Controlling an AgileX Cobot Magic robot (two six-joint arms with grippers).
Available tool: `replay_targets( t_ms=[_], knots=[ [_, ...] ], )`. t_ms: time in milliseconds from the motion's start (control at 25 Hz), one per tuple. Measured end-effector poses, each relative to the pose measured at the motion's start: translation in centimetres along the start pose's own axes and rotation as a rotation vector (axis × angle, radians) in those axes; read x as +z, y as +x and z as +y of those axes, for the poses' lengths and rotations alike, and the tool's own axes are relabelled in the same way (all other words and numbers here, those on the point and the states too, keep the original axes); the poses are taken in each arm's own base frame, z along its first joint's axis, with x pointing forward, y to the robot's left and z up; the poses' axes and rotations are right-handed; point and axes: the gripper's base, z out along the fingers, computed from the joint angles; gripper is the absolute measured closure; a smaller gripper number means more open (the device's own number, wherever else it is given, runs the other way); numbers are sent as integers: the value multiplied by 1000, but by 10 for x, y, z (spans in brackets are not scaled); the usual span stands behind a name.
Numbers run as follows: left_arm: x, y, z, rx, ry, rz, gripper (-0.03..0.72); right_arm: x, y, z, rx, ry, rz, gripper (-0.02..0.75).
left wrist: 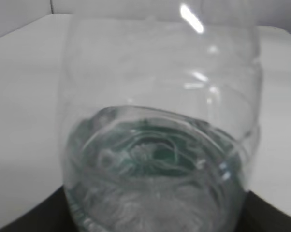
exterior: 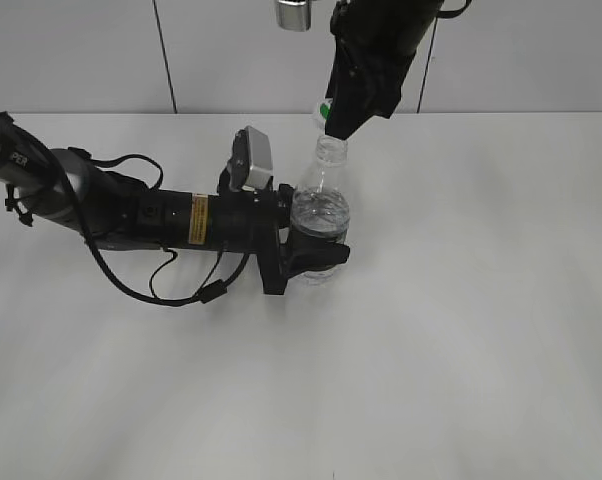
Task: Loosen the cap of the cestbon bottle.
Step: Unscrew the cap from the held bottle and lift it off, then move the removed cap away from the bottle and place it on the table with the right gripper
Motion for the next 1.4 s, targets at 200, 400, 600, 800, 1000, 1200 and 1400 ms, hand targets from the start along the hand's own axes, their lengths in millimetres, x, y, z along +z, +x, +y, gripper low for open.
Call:
replay_targets(
  t_ms=[200, 400, 600, 800, 1000, 1200, 1400],
  knots=[
    [0, 0, -2, 16, 15, 4, 280, -1, 0, -2, -6, 19, 5, 447],
    [0, 0, -2, 16, 15, 4, 280, -3, 0, -3, -6, 27, 8, 448],
    [0, 0, -2, 16, 15, 4, 280, -17, -3, -3, 69, 63, 3, 448],
    [0, 0, -1, 14, 13, 3, 280, -32, -3, -8, 207, 135, 28, 448],
    [0, 0, -1, 14, 12, 2, 280, -36, 11, -15, 430, 175, 51, 448],
    [0, 0, 0, 8, 3, -3, 280, -50, 56, -33, 784, 183, -9, 448],
    [0, -2, 1, -5, -18, -18, 280, -48, 94, -37, 1027, 149, -27, 448]
  ],
)
